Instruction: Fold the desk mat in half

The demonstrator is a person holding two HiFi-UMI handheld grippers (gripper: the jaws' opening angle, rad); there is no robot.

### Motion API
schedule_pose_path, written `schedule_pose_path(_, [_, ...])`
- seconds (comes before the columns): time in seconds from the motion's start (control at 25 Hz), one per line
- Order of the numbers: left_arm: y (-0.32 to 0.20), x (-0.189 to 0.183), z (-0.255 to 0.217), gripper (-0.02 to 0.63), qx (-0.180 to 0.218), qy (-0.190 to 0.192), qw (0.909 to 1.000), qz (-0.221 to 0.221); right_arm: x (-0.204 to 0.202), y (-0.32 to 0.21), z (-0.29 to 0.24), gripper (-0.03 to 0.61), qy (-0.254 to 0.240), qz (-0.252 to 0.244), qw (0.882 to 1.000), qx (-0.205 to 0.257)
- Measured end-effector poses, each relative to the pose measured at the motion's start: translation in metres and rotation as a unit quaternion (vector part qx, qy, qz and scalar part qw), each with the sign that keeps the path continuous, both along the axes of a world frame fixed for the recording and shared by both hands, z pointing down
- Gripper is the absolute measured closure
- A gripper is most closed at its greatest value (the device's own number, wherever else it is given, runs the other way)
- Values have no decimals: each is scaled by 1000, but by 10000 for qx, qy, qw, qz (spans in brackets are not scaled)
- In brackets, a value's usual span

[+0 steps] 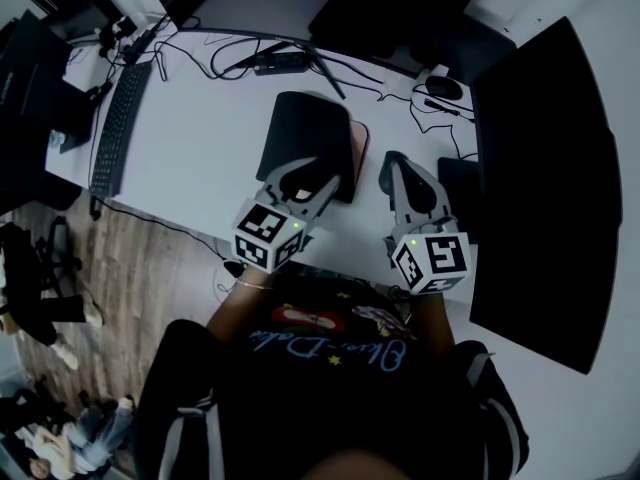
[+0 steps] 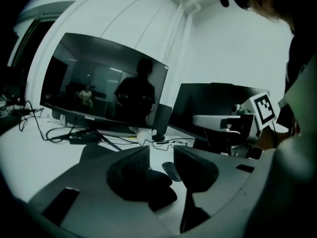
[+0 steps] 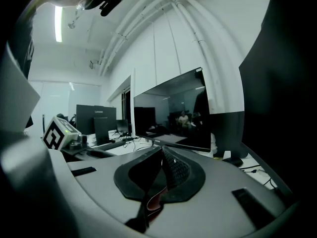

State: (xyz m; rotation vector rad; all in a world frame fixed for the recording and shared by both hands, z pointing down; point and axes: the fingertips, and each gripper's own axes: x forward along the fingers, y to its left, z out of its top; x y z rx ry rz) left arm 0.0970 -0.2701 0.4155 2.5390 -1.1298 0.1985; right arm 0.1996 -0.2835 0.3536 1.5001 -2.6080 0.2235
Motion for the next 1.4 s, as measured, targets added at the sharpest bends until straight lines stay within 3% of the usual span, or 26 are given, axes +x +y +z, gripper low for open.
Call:
schedule_pose_path(0.24, [1,-27,-45,590,796,-407,9954,-346,-7,-2,-11,578,-6,-104,9995,292])
schedule_pose_path(0.36, [3,-33,-60,600,962,-460,9931,-487,-11,-2,-14,578,-21,-211,9991,366])
schedule_pose_path(1.4, [11,-56,-78,600,1037,-526,9913,-622,-33,3,-22,579,-58,-487,9975,507])
